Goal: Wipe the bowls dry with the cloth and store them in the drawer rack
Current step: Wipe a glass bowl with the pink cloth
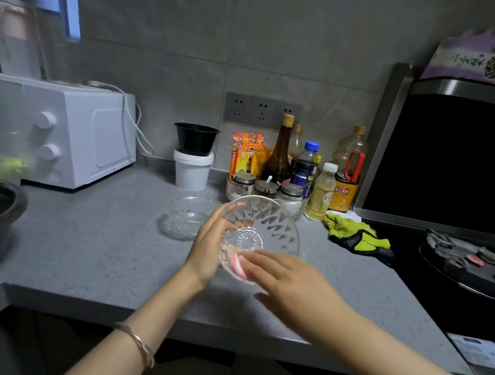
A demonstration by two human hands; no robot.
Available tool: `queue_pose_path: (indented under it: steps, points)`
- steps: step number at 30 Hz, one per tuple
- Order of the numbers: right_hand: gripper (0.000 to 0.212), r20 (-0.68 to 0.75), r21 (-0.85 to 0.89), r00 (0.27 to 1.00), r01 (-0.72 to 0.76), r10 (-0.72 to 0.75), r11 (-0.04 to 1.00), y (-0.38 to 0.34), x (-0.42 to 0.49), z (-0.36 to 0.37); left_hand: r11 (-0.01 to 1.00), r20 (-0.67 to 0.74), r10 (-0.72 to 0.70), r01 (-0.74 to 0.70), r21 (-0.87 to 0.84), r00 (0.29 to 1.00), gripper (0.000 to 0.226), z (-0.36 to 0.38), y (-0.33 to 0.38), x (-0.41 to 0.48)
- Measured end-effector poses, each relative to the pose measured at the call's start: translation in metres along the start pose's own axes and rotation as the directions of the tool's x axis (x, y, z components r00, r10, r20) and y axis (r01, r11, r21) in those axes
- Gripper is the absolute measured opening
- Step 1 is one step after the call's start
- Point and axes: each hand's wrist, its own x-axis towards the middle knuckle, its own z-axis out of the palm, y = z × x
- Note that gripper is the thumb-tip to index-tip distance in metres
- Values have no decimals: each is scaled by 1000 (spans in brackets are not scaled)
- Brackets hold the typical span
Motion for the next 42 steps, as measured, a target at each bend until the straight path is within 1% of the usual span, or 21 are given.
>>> queue_pose_path:
  steps: [3,6,9,10,12,14,15,17,18,20,22,23,25,26,28,31,33,35,38,39,42]
  points:
    - [56,4,-155,996,89,-90,984,20,-9,0,989,149,-138,127,79,979,40,-11,1,-2]
    - [48,-97,-171,995,-7,-10,985,13,-8,7,989,165,-141,133,60,976,55,-8,0,-5]
    - [27,-185,82,958,-206,218,975,-11,7,7,999,108,-52,50,20,993,52,10,-3,-10]
    - [24,-184,204,938,-256,294,945,-18,12,7,999,81,-24,22,23,996,48,17,-7,-12]
    - [29,-152,307,932,-272,330,912,-26,12,18,1000,23,10,-11,19,1000,42,25,-11,-13]
    - [46,-143,199,972,-158,189,967,-15,1,22,1000,19,-13,13,8,1000,34,19,-11,-8]
    - [54,-122,68,990,-55,63,996,-3,-6,21,999,46,-46,46,5,998,33,11,-10,-4]
    - [42,-82,-173,992,80,-95,982,18,-16,13,993,120,-118,117,17,986,40,-2,-10,1]
    - [35,-103,-250,986,100,-129,963,24,-18,9,990,144,-142,141,14,979,45,-5,-10,1]
    - [39,-143,-305,984,57,-105,951,23,-14,6,990,127,-136,141,-31,983,50,-3,-12,-1]
    - [26,-230,-224,973,-37,-16,974,11,-4,11,989,69,-104,110,-94,992,52,8,-16,-5]
    - [19,-268,-112,961,-102,69,988,2,1,13,987,42,-88,93,-131,995,50,16,-16,-8]
    - [32,-284,117,924,-233,257,965,-12,11,23,984,-22,-67,63,-170,997,46,29,-20,-13]
    - [42,-278,159,913,-264,300,951,-17,13,28,984,-54,-63,53,-168,997,43,31,-23,-13]
    - [57,-253,138,944,-183,213,973,-16,7,35,992,-52,-48,41,-123,998,37,25,-25,-10]
    - [66,-124,-72,989,74,-83,995,9,-12,27,994,109,-101,105,-28,989,45,1,-22,-2]
    - [60,-58,-202,986,141,-155,969,25,-16,18,986,213,-160,148,72,964,54,-11,-19,1]
    - [36,-98,-240,980,143,-171,960,28,-13,18,987,237,-158,146,66,959,49,-12,-17,2]
    - [29,-204,-197,975,46,-87,979,11,0,19,990,135,-91,104,-97,987,54,-4,-19,0]
    - [22,-245,-131,969,-10,-23,991,4,5,21,985,95,-65,79,-153,993,58,1,-20,-1]
    - [36,-281,169,931,-191,234,967,-15,14,32,978,7,-21,22,-206,1000,56,16,-27,-6]
